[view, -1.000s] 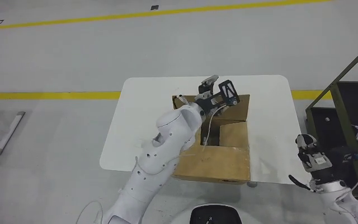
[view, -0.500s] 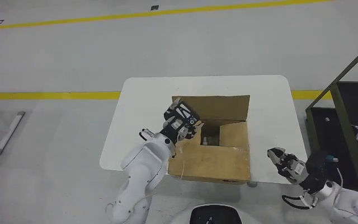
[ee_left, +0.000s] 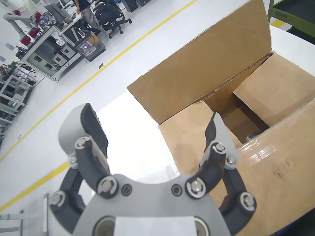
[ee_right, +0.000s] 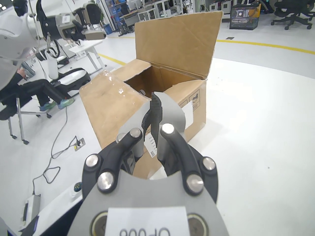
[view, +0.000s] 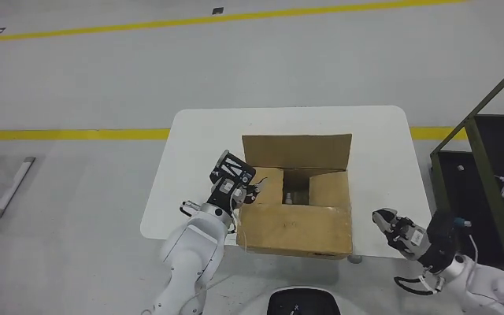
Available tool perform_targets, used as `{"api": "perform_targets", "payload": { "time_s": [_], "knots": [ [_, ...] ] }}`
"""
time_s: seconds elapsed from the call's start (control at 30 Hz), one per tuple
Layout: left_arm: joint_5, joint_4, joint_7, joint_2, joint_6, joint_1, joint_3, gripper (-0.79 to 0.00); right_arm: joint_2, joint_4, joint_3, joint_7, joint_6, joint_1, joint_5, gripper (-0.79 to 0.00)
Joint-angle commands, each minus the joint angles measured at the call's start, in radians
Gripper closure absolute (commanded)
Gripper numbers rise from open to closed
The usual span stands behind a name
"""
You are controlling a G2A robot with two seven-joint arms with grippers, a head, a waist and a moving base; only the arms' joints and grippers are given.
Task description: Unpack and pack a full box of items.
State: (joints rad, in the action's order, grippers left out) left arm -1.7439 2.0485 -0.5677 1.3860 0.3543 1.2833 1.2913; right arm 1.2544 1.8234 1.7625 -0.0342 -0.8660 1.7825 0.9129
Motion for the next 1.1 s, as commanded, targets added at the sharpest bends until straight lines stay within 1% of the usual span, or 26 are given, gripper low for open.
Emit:
{"api": "perform_targets", "payload": {
  "time_s": [0.0,0.07,0.1,0.13,0.17,0.23,0.3,0.33,0.4,0.73,0.83,1.07],
  "knots": [
    [0.0,0.0,0.0,0.0,0.001,0.0,0.0,-0.785,-0.007,0.004,0.005,-0.091,0.025,-0.021,-0.059,0.0],
    [0.0,0.0,0.0,0.0,0.001,0.0,0.0,-0.785,-0.012,0.014,-0.003,-0.176,0.053,-0.047,-0.072,0.0],
    [0.0,0.0,0.0,0.0,0.001,0.0,0.0,-0.785,-0.014,0.013,-0.013,-0.206,0.057,-0.058,-0.098,-0.074],
    [0.0,0.0,0.0,0.0,0.001,0.0,0.0,-0.785,-0.016,0.013,-0.021,-0.236,0.067,-0.073,-0.115,-0.169],
    [0.0,0.0,0.0,0.0,0.001,0.0,0.0,-0.785,-0.019,0.014,-0.029,-0.269,0.073,-0.087,-0.117,-0.228],
    [0.0,0.0,0.0,0.0,0.001,0.0,0.0,-0.785,-0.022,0.014,-0.046,-0.31,0.087,-0.113,-0.114,-0.283],
    [0.0,0.0,0.0,0.0,0.001,0.0,0.0,-0.785,-0.024,0.005,-0.066,-0.335,0.093,-0.129,-0.127,-0.308],
    [0.0,0.0,0.0,0.0,0.001,0.0,0.0,-0.785,-0.026,0.002,-0.07,-0.345,0.097,-0.136,-0.125,-0.332],
    [0.0,0.0,0.0,0.0,0.001,0.0,0.0,-0.785,-0.028,-0.007,-0.079,-0.361,0.107,-0.146,-0.125,-0.348],
    [0.0,0.0,0.0,0.0,0.001,0.0,0.0,-0.785,-0.041,-0.026,-0.104,-0.393,0.106,-0.159,-0.14,-0.348],
    [0.0,0.0,0.0,0.0,0.001,0.0,0.0,-0.785,-0.043,-0.028,-0.117,-0.393,0.108,-0.158,-0.138,-0.339],
    [0.0,0.0,0.0,0.0,0.001,0.0,0.0,-0.785,-0.051,-0.028,-0.133,-0.395,0.103,-0.151,-0.163,-0.354]
  ]
}}
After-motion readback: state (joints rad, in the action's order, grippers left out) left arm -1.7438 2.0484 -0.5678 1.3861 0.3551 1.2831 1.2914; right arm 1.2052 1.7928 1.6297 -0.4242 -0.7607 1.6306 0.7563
